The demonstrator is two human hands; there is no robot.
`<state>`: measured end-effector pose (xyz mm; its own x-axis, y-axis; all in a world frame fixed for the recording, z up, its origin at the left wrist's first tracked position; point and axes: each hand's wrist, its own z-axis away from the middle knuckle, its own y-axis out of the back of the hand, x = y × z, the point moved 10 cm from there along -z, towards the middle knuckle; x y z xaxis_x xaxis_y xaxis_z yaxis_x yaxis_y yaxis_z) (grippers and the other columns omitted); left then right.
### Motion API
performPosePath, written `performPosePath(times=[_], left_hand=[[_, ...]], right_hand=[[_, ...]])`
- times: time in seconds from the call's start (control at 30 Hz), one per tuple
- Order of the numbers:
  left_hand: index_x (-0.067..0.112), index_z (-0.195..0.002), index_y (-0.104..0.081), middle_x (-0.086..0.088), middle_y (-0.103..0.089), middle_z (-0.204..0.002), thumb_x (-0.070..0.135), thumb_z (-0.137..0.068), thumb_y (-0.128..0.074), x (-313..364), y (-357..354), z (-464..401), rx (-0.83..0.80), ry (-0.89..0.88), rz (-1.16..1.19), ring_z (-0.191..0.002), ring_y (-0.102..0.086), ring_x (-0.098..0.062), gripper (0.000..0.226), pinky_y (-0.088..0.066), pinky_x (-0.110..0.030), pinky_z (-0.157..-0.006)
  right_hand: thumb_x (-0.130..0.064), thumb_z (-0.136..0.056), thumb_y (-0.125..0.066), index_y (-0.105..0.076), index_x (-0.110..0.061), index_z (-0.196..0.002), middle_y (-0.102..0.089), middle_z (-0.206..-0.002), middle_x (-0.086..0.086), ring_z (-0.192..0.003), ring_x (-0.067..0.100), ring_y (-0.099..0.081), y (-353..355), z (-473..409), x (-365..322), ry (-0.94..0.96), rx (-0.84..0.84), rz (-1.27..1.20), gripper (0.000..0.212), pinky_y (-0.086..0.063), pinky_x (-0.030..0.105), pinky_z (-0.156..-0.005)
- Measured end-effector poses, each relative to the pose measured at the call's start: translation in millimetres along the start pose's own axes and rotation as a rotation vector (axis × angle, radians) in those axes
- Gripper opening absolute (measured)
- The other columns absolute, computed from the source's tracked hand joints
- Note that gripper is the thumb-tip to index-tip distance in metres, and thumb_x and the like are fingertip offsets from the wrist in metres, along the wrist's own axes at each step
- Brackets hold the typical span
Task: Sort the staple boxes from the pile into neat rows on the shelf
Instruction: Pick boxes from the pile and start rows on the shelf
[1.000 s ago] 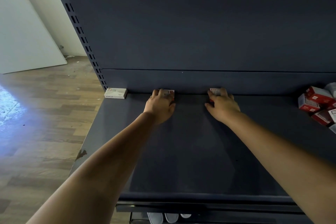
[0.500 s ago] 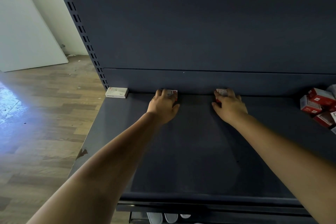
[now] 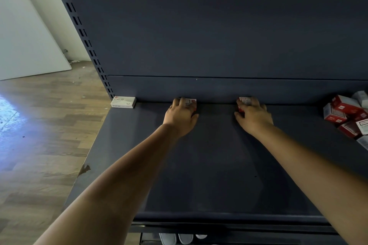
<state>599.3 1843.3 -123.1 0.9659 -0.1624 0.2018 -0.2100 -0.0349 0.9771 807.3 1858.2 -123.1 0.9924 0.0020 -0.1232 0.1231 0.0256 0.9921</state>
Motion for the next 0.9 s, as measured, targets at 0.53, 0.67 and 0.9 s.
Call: performPosePath(times=[0.53,0.67,0.9], left_hand=[[0.014,-0.137,-0.041,-0.010,-0.037,-0.132,0.040,-0.096,-0.038,8,-2,-7,0.023,0.088,0.034,-0.125,-0.034,-0.028,0.048,-0.040,-0.038,-0.090],[0.013,-0.136,-0.042,-0.010,-0.037,-0.133,0.038,-0.097,-0.037,10,-2,-6,0.025,0.084,0.021,-0.125,-0.032,-0.028,0.047,-0.040,-0.037,-0.091],[0.012,-0.136,-0.044,-0.011,-0.036,-0.133,0.040,-0.097,-0.037,8,-4,-6,0.022,0.106,0.064,-0.126,-0.031,-0.028,0.048,-0.040,-0.039,-0.093]], right_hand=[[-0.039,-0.096,-0.041,-0.031,-0.029,-0.144,-0.016,-0.153,0.005,-0.132,0.033,-0.026,1,3,16,0.061,0.025,-0.070,0.050,-0.033,0.042,-0.106],[-0.039,-0.097,-0.039,-0.029,-0.031,-0.144,-0.014,-0.154,0.006,-0.132,0.034,-0.027,1,3,16,0.062,0.011,-0.022,0.049,-0.031,0.045,-0.106],[-0.041,-0.096,-0.040,-0.028,-0.031,-0.144,-0.013,-0.153,0.007,-0.132,0.034,-0.026,0,2,30,0.022,0.005,-0.037,0.051,-0.027,0.047,-0.109]])
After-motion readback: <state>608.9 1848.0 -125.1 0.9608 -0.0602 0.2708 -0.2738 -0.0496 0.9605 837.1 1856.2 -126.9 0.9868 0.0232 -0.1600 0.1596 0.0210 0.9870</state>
